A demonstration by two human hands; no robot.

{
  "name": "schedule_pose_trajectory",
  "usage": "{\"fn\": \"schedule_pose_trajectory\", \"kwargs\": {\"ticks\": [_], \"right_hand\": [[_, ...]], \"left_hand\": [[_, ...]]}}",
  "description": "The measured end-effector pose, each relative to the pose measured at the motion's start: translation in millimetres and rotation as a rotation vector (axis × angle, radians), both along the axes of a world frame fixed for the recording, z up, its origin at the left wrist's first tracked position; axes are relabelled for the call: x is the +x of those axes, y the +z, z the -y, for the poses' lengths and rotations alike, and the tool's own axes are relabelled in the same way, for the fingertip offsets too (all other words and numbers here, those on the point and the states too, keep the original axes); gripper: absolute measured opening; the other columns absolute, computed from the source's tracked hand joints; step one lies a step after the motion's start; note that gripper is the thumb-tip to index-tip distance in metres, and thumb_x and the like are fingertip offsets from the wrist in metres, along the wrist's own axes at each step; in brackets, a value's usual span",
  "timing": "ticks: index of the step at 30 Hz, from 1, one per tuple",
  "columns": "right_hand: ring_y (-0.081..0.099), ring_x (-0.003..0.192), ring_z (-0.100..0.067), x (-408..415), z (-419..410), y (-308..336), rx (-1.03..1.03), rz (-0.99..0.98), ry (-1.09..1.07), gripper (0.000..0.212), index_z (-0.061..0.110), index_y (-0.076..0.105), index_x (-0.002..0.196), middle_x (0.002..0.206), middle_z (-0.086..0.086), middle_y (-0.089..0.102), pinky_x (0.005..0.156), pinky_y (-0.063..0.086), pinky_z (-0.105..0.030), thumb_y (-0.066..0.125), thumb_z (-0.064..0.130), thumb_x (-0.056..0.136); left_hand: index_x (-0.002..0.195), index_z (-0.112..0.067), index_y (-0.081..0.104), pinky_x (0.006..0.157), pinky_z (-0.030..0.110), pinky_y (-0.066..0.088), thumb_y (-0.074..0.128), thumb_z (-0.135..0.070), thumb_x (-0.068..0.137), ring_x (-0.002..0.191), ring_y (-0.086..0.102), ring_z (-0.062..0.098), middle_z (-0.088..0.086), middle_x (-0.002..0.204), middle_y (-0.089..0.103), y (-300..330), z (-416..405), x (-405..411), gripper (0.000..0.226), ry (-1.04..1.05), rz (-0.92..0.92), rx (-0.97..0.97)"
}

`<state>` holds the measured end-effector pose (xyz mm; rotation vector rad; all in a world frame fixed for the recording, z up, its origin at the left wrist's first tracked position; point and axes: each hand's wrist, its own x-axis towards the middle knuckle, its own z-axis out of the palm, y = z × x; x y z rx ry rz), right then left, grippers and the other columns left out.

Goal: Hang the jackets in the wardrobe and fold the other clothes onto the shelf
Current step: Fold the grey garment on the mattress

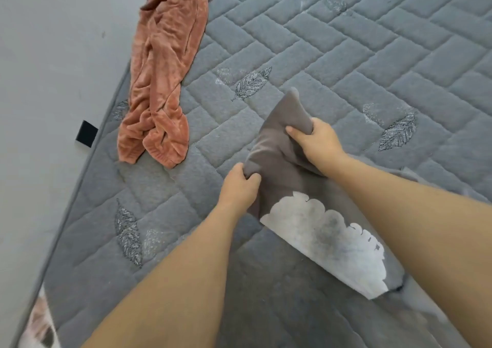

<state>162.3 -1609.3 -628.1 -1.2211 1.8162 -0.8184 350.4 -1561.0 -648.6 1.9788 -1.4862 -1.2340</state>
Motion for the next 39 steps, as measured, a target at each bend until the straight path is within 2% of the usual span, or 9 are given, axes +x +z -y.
{"fn": "schedule_pose_trajectory", "kwargs": {"ticks": [6, 11, 15, 19, 24, 28, 31, 35, 39], "right_hand": [[0.063, 0.072, 0.007, 56.5, 21.1, 123.6, -0.304, 0.389, -0.069, 0.016, 0.023, 0.066, 0.087, 0.078, 0.016, 0.069, 0.068, 0.051, -0.019, 0.071, 0.038, 0.087], [0.070, 0.079, -0.009, 65.3, 6.5, 213.4, -0.415, 0.631, -0.124, 0.040, 0.014, 0.071, 0.085, 0.081, 0.005, 0.074, 0.077, 0.059, -0.033, 0.072, 0.053, 0.079], [0.069, 0.081, -0.012, 37.4, -38.3, 215.7, -0.399, 0.767, -0.244, 0.036, 0.016, 0.070, 0.078, 0.081, 0.002, 0.073, 0.083, 0.058, -0.036, 0.067, 0.051, 0.085], [0.071, 0.077, -0.009, -7.0, -110.2, 164.7, -0.279, 0.739, -0.302, 0.037, 0.017, 0.070, 0.079, 0.078, 0.005, 0.075, 0.070, 0.057, -0.026, 0.065, 0.053, 0.086], [0.069, 0.082, -0.028, -79.1, -240.6, 60.2, 0.123, 0.381, -0.307, 0.083, -0.010, 0.062, 0.089, 0.088, -0.018, 0.073, 0.074, 0.055, -0.043, 0.062, 0.072, 0.075], [0.068, 0.090, -0.034, -130.9, -327.2, 13.2, 0.537, 0.139, -0.143, 0.090, -0.010, 0.065, 0.092, 0.094, -0.019, 0.072, 0.088, 0.051, -0.049, 0.059, 0.079, 0.073], [0.070, 0.090, -0.031, -144.6, -336.3, 5.9, 0.553, 0.157, -0.138, 0.079, -0.009, 0.067, 0.098, 0.098, -0.020, 0.072, 0.088, 0.054, -0.047, 0.067, 0.067, 0.077], [0.071, 0.086, -0.019, -132.7, -297.1, 8.2, 0.424, 0.212, -0.053, 0.038, 0.010, 0.071, 0.091, 0.090, -0.003, 0.075, 0.081, 0.058, -0.037, 0.073, 0.047, 0.082], [0.060, 0.071, -0.003, -101.1, -236.1, 10.2, 0.246, 0.155, 0.015, 0.018, 0.024, 0.063, 0.082, 0.076, 0.015, 0.066, 0.060, 0.045, -0.017, 0.067, 0.040, 0.089]], "left_hand": [[0.076, -0.011, 0.044, 0.052, 0.018, 0.033, 0.055, -0.016, 0.084, 0.057, 0.036, 0.007, -0.005, 0.066, 0.042, 135.5, 30.8, 67.6, 0.015, 0.137, 0.057, -0.514], [0.065, -0.022, 0.029, 0.044, 0.018, 0.025, 0.050, -0.015, 0.076, 0.046, 0.029, 0.003, -0.012, 0.056, 0.029, 240.5, 8.0, 72.0, 0.025, 0.132, 0.016, -0.755], [0.072, -0.019, 0.038, 0.052, 0.038, 0.035, 0.052, -0.023, 0.074, 0.054, 0.038, 0.013, -0.008, 0.060, 0.041, 239.9, -43.6, 48.6, 0.015, -0.032, 0.063, -0.616], [0.079, -0.019, 0.047, 0.062, 0.040, 0.043, 0.050, -0.037, 0.068, 0.065, 0.052, 0.024, -0.003, 0.067, 0.055, 181.5, -106.7, 10.5, 0.021, -0.200, 0.117, -0.374], [0.092, -0.022, 0.058, 0.057, 0.033, 0.047, 0.058, -0.034, 0.059, 0.067, 0.059, 0.016, 0.002, 0.083, 0.064, 91.9, -207.5, -54.9, 0.036, -0.542, 0.108, 0.499], [0.090, -0.015, 0.058, 0.052, 0.024, 0.049, 0.066, -0.029, 0.057, 0.057, 0.059, 0.021, 0.008, 0.083, 0.061, 43.0, -277.8, -98.8, 0.037, -0.753, 0.084, 0.965], [0.096, -0.018, 0.057, 0.054, 0.026, 0.051, 0.069, -0.034, 0.054, 0.066, 0.063, 0.023, 0.006, 0.089, 0.063, 31.0, -285.0, -105.8, 0.047, -0.788, 0.144, 0.989], [0.091, -0.023, 0.061, 0.067, 0.029, 0.054, 0.066, -0.042, 0.049, 0.079, 0.064, 0.020, 0.000, 0.092, 0.066, 31.2, -251.4, -78.9, 0.046, -0.749, 0.271, 0.726], [0.074, -0.021, 0.056, 0.062, 0.026, 0.043, 0.060, -0.028, 0.064, 0.080, 0.063, 0.023, -0.002, 0.079, 0.063, 28.9, -204.1, -37.3, 0.013, -0.546, 0.285, 0.374]]}}
